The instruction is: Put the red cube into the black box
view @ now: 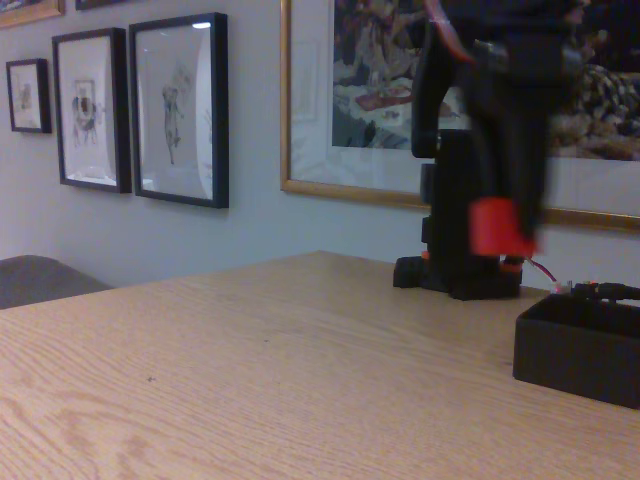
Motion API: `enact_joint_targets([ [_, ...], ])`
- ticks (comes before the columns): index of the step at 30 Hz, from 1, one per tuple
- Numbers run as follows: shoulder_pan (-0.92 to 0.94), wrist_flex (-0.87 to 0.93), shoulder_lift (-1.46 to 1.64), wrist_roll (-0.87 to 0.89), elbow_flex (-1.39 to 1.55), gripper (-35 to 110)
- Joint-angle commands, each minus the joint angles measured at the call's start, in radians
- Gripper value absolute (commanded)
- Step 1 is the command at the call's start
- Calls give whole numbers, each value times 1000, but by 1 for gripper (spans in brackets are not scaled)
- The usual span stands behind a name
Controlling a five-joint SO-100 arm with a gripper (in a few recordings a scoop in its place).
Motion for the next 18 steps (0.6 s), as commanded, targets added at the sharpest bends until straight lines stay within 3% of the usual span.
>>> enact_joint_targets([
  [1,118,15,6,-63,-37,2],
  [8,241,-20,-3,-77,26,4],
  [18,216,-84,-52,-66,89,11],
])
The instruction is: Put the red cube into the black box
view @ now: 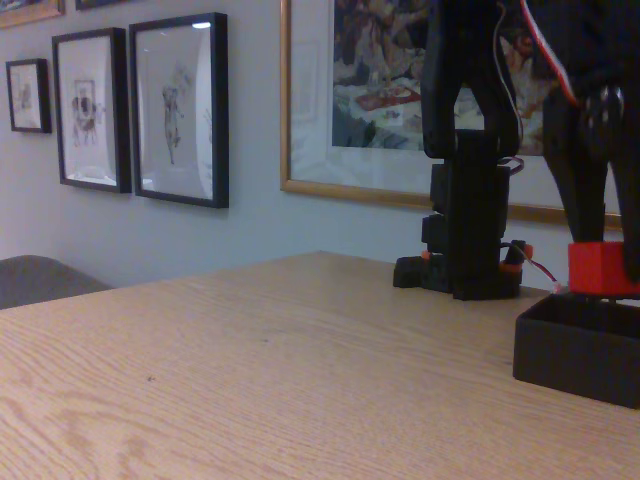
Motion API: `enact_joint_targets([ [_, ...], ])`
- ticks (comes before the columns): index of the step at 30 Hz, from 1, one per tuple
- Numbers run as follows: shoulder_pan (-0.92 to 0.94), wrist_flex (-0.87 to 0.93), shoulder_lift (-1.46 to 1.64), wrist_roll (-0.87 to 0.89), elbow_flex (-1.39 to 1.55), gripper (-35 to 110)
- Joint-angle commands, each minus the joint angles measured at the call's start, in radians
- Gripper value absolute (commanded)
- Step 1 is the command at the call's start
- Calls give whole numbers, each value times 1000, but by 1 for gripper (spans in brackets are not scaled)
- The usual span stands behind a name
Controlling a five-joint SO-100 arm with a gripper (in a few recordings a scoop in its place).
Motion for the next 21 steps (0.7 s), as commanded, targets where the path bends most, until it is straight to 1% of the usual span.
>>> enact_joint_targets([
  [1,-5,3,0,-12,25,13],
  [4,-9,0,0,-21,28,17],
  [8,-14,-5,-11,-34,37,27],
  [11,-11,-12,-11,-38,49,30],
  [14,-31,-12,-2,-37,38,27],
  [16,-80,-9,43,-25,31,24],
  [18,-164,5,117,-8,25,21],
  [21,-344,11,241,34,43,17],
])
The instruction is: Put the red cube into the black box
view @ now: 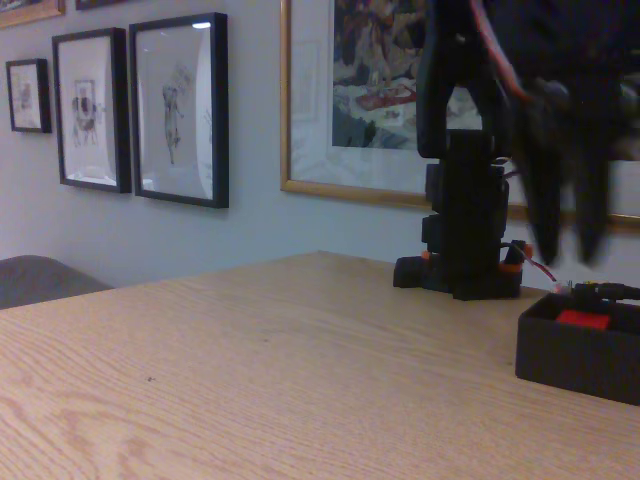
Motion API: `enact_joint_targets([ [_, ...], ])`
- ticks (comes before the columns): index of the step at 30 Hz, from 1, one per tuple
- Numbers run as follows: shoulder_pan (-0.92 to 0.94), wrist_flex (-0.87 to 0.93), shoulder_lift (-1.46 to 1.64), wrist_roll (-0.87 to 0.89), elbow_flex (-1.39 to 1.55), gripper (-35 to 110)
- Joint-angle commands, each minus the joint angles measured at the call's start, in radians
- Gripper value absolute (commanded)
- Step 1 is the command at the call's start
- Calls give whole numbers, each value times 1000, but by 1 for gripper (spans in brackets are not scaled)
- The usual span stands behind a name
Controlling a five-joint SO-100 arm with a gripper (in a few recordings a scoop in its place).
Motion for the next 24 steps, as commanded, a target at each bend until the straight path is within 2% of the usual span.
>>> enact_joint_targets([
  [1,-201,6,176,46,26,16],
  [6,-505,-81,374,57,173,11],
  [10,-687,-97,376,112,270,8],
  [15,-808,-173,503,143,437,7],
  [24,-894,-187,661,164,584,5],
])
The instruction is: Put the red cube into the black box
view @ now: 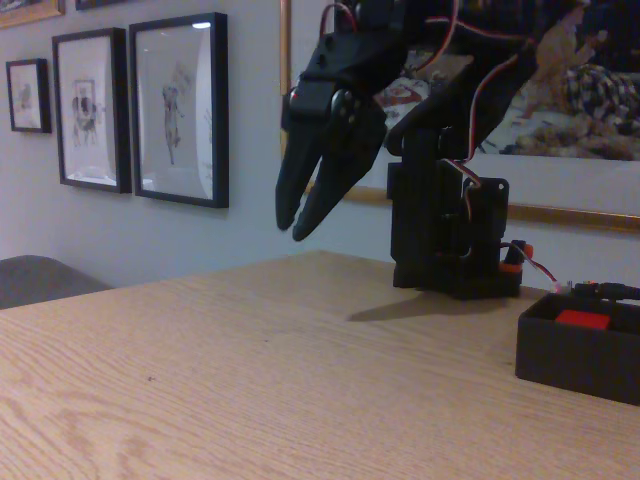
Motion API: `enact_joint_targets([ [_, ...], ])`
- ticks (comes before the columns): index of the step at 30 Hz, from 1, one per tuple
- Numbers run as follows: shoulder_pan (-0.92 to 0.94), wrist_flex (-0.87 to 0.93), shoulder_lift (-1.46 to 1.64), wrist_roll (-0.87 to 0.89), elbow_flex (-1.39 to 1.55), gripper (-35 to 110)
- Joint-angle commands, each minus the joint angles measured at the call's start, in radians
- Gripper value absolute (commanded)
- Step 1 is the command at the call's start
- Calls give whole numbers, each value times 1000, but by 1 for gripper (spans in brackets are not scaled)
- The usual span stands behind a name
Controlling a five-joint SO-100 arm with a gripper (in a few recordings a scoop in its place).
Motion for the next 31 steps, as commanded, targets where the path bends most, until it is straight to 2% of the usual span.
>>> enact_joint_targets([
  [1,-20,-2,86,12,48,4],
  [6,-23,21,216,6,94,2],
  [31,-9,5,206,15,107,-1],
])
